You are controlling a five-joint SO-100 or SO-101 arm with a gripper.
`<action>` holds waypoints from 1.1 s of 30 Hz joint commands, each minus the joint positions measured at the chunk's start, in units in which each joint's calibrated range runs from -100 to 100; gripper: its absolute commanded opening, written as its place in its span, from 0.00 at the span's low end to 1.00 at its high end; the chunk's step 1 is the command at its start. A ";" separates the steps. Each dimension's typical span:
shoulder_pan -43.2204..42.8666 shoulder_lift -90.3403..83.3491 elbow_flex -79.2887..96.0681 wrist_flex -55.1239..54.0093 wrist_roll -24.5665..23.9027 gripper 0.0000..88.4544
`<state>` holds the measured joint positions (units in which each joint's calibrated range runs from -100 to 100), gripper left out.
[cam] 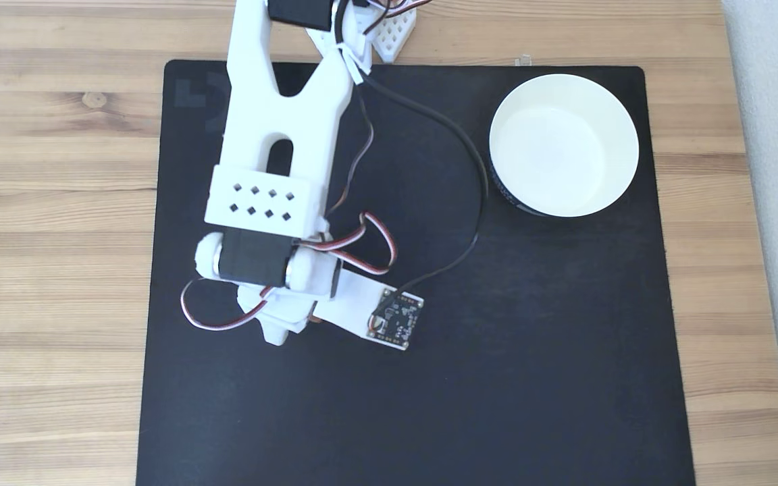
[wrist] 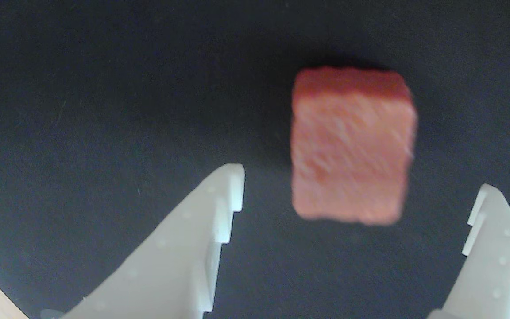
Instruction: Pick up the toy and place it on the plate
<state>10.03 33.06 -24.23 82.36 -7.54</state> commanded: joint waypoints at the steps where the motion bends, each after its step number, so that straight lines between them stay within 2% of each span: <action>1: 0.13 3.92 -2.22 -0.81 0.18 0.41; 8: -0.20 9.75 -7.18 -2.00 -0.23 0.39; 12: -0.20 9.92 -7.18 -2.51 -0.34 0.28; 17: -0.20 9.67 -7.27 -2.59 -0.34 0.02; 25: -0.95 6.59 -8.26 -2.59 -0.39 0.03; 33: -8.90 -15.84 -7.45 -6.74 -0.39 0.03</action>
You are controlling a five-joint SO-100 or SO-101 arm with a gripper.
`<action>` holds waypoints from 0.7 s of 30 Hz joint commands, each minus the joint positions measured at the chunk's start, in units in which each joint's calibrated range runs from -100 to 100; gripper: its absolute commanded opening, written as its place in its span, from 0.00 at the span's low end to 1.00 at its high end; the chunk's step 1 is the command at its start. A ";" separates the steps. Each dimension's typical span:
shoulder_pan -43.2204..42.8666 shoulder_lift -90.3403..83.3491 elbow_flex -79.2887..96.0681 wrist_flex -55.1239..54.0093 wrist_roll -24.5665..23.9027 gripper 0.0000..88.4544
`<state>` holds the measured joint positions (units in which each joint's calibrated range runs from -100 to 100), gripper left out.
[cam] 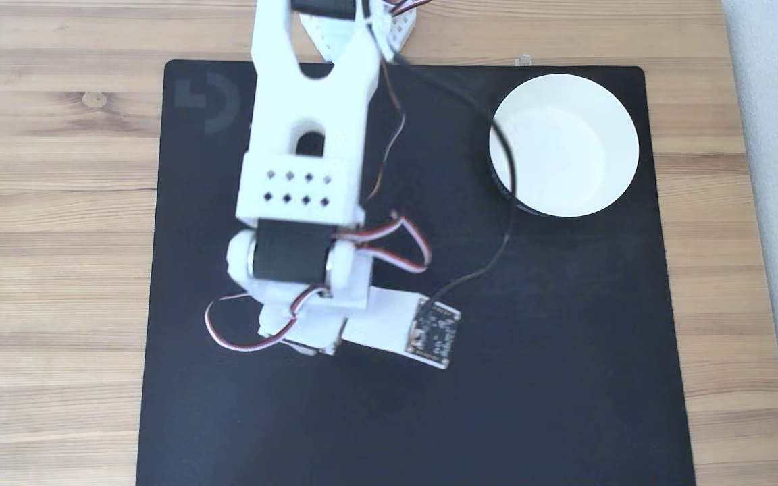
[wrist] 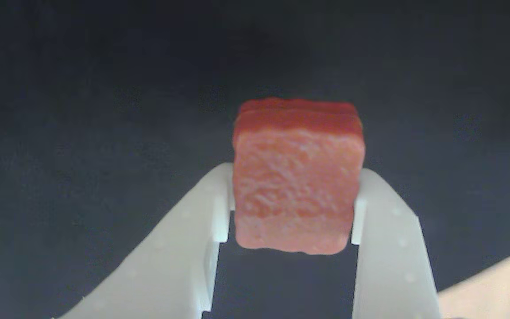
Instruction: Pick up the toy and place it on the plate
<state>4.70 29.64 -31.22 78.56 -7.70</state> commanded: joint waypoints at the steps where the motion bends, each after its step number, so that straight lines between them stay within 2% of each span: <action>1: -4.49 -14.09 -0.37 -3.37 -0.50 0.03; 7: -11.52 -25.52 4.14 -6.41 -5.25 0.03; 12: -20.39 -39.94 23.79 -16.07 -9.01 0.03; 13: -23.90 -45.86 34.42 -22.59 -10.62 0.03; 17: -30.34 -57.03 59.12 -39.61 -13.39 0.03; 18: -33.27 -63.45 73.00 -49.01 -15.06 0.03; 21: -36.86 -71.62 90.21 -59.59 -17.04 0.03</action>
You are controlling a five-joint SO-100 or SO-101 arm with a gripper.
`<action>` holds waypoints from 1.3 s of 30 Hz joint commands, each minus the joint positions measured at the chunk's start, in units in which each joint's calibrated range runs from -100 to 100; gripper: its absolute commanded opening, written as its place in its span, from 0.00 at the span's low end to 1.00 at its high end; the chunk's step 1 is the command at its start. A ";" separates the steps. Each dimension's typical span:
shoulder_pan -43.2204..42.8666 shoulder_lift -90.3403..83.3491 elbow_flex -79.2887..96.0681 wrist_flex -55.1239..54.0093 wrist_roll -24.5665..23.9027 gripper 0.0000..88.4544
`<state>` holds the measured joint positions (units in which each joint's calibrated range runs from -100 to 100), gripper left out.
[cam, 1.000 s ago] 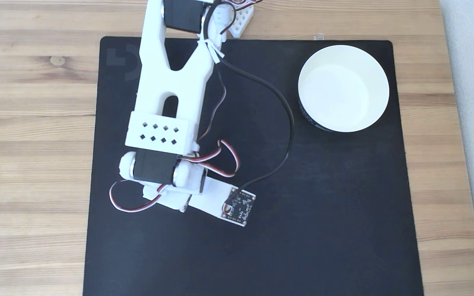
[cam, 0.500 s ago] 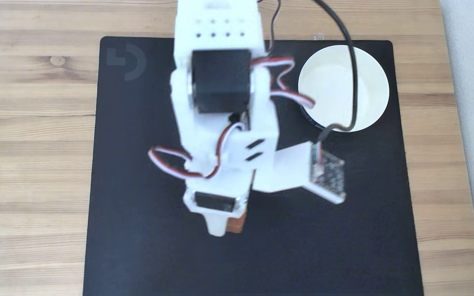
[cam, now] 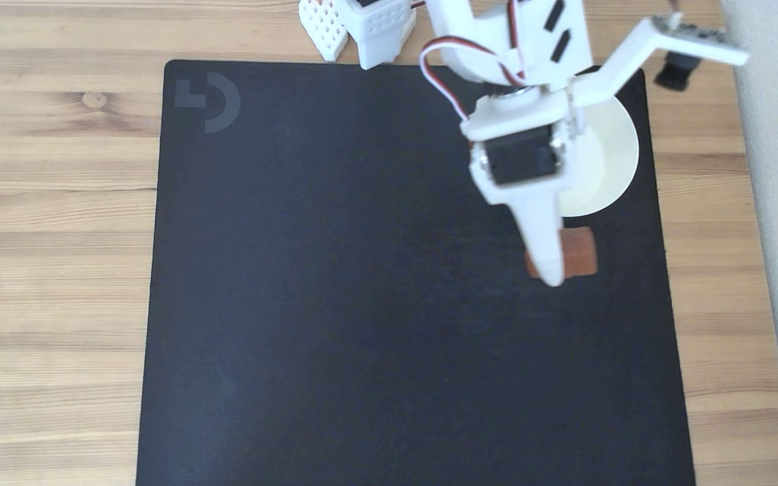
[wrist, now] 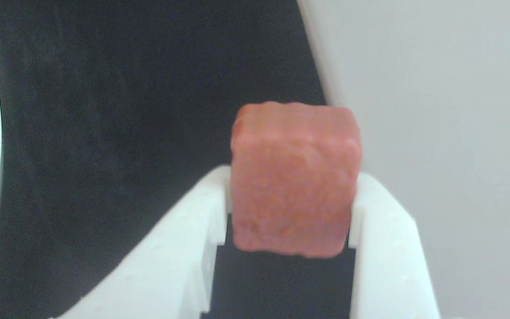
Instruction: Pick up the toy and place it on the plate
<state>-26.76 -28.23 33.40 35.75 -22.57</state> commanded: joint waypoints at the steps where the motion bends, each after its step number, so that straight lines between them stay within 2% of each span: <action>1: -6.07 -15.83 29.56 -18.73 -2.53 0.03; 6: -9.50 -26.92 45.96 -22.63 -3.21 0.03; 18: -24.56 -29.17 50.11 -22.63 -3.21 0.03; 25: -24.64 -31.34 55.52 -22.97 -7.07 0.03; 31: -24.39 -33.42 56.15 -22.97 -7.49 0.03; 33: -24.39 -33.42 56.06 -22.97 -7.49 0.06; 34: -24.39 -33.42 56.06 -22.80 -7.49 0.11; 35: -24.39 -33.42 56.15 -22.46 -7.28 0.23; 37: -24.48 -33.42 56.51 -22.37 -7.38 0.34; 39: -24.39 -33.59 56.78 -22.80 -7.44 0.33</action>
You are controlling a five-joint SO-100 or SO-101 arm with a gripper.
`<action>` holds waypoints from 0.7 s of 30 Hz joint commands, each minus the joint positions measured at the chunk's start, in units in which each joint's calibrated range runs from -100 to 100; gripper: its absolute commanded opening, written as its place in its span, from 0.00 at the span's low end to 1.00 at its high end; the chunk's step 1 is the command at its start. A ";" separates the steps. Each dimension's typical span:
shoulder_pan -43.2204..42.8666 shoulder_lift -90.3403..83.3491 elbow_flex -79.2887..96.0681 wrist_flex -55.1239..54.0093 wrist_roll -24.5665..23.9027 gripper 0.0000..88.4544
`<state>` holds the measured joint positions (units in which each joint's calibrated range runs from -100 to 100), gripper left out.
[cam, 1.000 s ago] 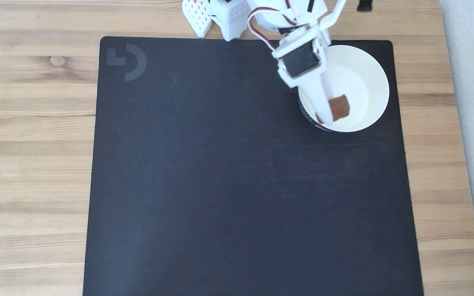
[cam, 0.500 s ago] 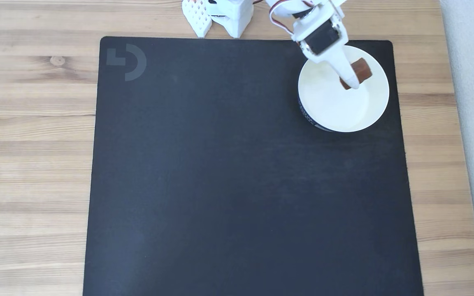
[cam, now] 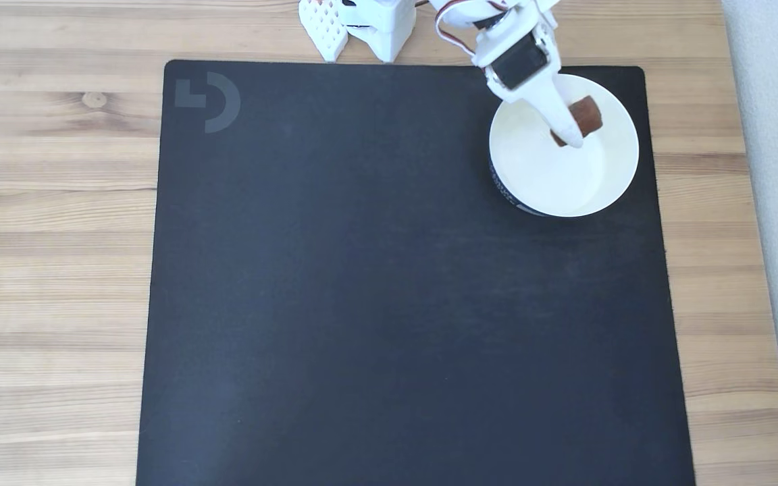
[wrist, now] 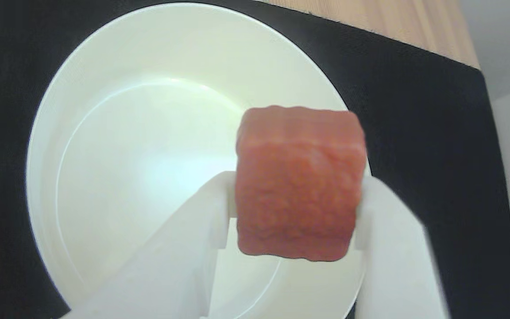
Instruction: Pick up the toy and place it on the plate
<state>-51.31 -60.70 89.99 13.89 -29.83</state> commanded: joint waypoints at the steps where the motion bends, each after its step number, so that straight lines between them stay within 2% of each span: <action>1: 0.16 -1.12 0.19 -0.93 -0.18 0.32; 9: 1.50 -1.20 0.10 -1.10 -0.18 0.32; 11: 3.42 -1.70 -0.35 -1.19 -0.18 0.26; 15: 9.11 -9.79 0.73 -0.42 0.14 0.02; 18: 13.38 -17.37 3.61 -0.42 0.29 0.03; 21: 21.49 -29.13 10.01 -0.17 0.45 0.03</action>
<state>-37.83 -78.35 95.37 13.89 -29.88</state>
